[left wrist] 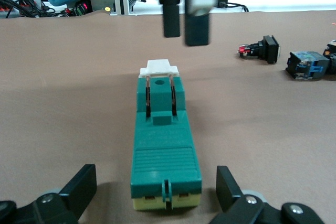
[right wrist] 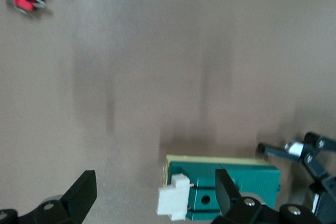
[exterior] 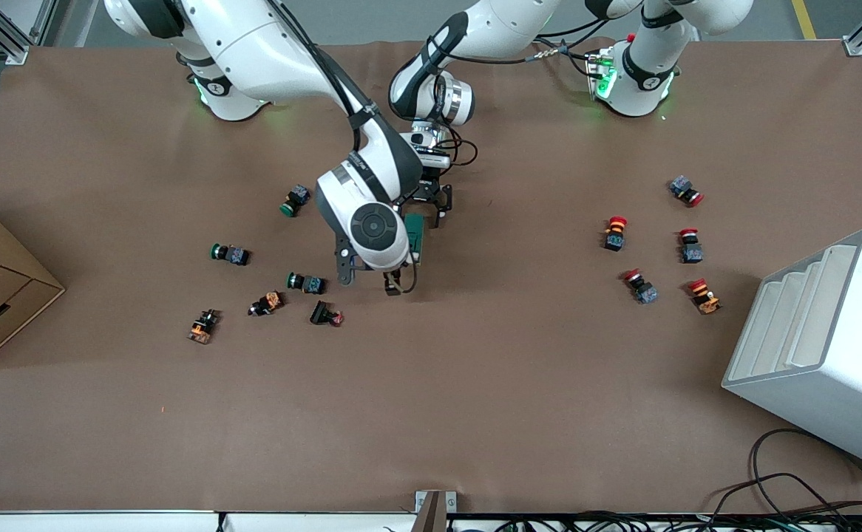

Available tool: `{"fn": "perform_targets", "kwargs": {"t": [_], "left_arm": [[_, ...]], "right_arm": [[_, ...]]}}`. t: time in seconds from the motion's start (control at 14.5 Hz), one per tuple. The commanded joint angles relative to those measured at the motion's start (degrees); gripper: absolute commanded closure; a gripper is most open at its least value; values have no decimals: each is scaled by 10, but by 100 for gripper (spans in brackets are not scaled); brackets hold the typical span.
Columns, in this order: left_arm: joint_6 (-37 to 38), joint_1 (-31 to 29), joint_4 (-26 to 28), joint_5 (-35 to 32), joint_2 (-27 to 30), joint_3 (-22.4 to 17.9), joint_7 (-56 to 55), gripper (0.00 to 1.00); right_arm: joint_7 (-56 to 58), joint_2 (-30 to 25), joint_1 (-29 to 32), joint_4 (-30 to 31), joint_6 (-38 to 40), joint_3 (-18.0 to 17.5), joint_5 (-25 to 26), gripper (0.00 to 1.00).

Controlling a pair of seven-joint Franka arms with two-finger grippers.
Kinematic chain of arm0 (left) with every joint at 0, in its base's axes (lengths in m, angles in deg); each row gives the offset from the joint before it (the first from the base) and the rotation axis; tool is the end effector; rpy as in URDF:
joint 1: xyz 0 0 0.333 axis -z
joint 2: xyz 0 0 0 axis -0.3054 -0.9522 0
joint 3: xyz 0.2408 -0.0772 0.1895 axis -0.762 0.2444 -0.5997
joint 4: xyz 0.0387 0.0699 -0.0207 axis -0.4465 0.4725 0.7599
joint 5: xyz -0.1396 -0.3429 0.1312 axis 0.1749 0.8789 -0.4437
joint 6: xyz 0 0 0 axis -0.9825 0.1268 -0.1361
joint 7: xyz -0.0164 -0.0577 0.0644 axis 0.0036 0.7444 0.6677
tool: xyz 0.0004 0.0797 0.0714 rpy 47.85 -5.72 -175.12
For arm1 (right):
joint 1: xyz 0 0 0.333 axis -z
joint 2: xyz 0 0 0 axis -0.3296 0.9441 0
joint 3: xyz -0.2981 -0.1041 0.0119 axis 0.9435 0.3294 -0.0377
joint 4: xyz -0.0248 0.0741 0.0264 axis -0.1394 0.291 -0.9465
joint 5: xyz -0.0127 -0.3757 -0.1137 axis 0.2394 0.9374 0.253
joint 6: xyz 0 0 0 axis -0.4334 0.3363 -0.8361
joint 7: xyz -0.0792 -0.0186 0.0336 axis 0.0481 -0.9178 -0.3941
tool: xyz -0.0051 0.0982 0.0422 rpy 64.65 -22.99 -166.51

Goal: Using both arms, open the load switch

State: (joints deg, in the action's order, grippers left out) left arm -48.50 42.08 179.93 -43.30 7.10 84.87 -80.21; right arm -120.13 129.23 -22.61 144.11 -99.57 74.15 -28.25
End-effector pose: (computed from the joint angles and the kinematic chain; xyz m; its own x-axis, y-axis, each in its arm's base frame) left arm 0.2167 -0.5448 0.0680 0.4234 -0.0574 0.9041 -0.1692 -0.9854 0.0167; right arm 0.5324 0.4499 0.2304 0.0587 -0.9982 -0.0084 -0.9795 -0.0592 0.1926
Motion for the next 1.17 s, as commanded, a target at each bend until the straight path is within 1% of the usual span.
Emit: {"fn": "perform_targets", "kwargs": {"t": [0.0, 0.14, 0.41, 0.69, 0.76, 0.9, 1.1], "left_arm": [[12, 16, -4, -4, -11, -2, -14, 0], [26, 16, -4, -2, -11, -1, -15, 0], [28, 16, -4, -2, -11, -1, -15, 0], [41, 16, 6, 1, -11, -2, -52, 0], [44, 17, 9, 1, -11, -2, -54, 0], [45, 17, 9, 1, -11, -1, -54, 0], [45, 21, 9, 1, -11, -1, -53, 0]], "right_arm": [[-12, 10, -10, -11, 0, 5, -20, 0], [-11, 11, -16, -11, 0, 5, -24, 0], [-8, 30, -20, -10, 2, -4, -28, 0], [1, 34, -20, -10, 10, -9, -28, 0], [1, 33, -18, -11, 21, -10, -28, 0], [5, 31, -7, -18, 41, -23, -28, 0], [19, 31, -6, -33, 78, -25, -29, 0]]}}
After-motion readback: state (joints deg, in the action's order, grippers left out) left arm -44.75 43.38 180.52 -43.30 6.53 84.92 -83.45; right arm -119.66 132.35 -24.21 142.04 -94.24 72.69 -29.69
